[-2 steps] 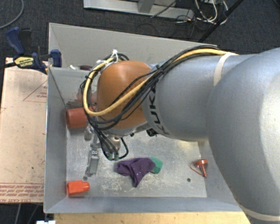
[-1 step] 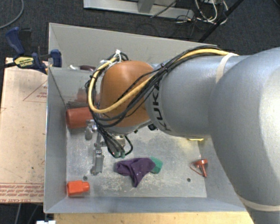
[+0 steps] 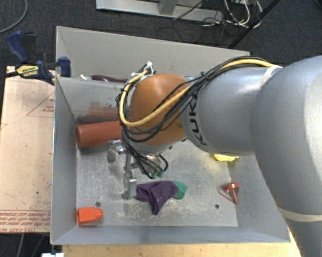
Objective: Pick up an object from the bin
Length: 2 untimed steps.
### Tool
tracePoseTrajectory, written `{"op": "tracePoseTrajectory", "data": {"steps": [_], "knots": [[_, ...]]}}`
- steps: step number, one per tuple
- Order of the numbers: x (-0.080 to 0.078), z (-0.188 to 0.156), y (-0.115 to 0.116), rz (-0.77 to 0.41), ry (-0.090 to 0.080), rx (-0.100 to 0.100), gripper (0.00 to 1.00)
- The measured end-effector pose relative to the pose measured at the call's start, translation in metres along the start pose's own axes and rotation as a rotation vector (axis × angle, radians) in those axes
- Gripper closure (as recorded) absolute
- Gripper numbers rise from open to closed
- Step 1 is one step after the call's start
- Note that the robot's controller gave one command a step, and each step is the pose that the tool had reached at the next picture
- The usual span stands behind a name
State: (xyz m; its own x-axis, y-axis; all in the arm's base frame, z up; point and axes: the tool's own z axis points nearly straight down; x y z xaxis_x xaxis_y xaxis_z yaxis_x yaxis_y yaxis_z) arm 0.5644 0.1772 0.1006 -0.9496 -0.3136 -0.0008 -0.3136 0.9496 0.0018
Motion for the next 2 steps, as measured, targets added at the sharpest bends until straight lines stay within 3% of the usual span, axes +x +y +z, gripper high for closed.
{"op": "tracePoseTrajectory", "data": {"steps": [1,2], "knots": [[0.013,-0.015,-0.027,-0.08,0.001,-0.001,0.0],[0.025,-0.037,-0.069,-0.219,-0.003,-0.002,0.0]]}}
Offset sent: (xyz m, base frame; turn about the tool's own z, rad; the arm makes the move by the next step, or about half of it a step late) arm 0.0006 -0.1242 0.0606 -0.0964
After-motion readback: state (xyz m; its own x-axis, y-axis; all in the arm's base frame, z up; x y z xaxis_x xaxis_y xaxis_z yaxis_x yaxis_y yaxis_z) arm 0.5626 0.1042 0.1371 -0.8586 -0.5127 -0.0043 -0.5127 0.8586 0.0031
